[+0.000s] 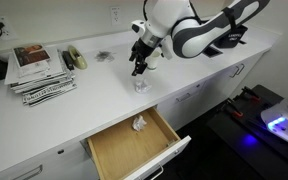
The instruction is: Put the two papers on the countertop in the open drawer, close the open drawer
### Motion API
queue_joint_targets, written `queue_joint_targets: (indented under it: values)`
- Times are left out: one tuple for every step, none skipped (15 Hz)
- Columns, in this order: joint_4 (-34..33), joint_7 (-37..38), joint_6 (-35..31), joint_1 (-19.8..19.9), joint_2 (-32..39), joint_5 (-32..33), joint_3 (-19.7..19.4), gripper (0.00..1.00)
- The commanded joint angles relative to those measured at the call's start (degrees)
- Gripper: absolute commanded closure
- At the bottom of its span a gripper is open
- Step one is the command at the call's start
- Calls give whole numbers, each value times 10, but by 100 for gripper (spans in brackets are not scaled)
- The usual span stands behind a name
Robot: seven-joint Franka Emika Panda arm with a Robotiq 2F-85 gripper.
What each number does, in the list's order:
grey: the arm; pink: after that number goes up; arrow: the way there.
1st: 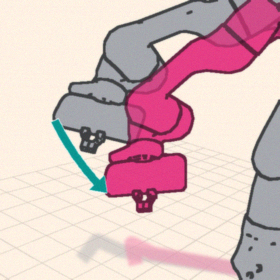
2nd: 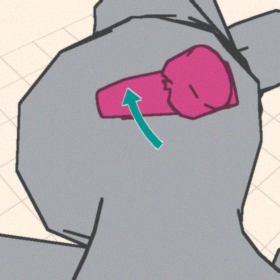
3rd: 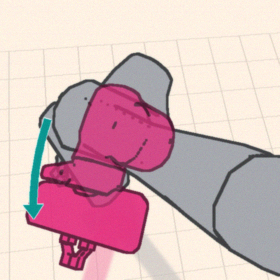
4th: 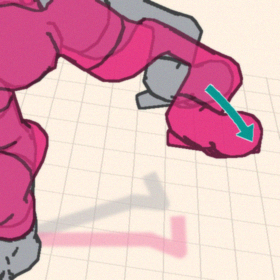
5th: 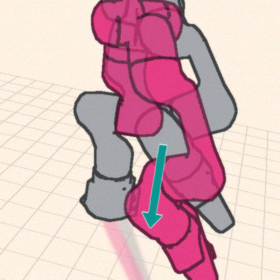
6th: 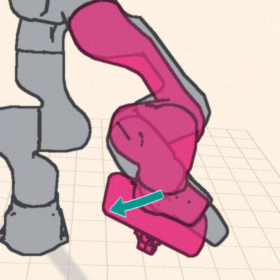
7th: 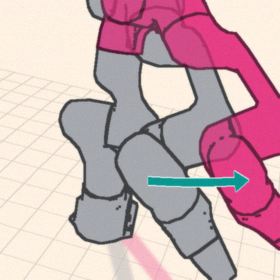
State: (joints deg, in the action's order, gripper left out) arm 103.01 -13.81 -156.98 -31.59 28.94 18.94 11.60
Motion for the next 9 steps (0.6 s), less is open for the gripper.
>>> queue_joint_targets:
  values:
    - [2, 80, 115, -17, -37, 32, -26, 0]
    - [1, 79, 157, -6, -43, 18, -12, 0]
    - [1, 79, 186, 1, -47, 10, -2, 0]
    - [-1, 70, 221, 9, -51, -5, 12, 0]
    - [-3, 58, 249, 18, -53, -23, 25, 0]
    - [-4, 50, 270, 26, -55, -40, 37, 0]
    - [-5, 48, 286, 32, -55, -53, 47, 0]
    - [-7, 47, 302, 37, -54, -64, 55, 0]
    - [-8, 49, 313, 40, -52, -70, 59, 0]
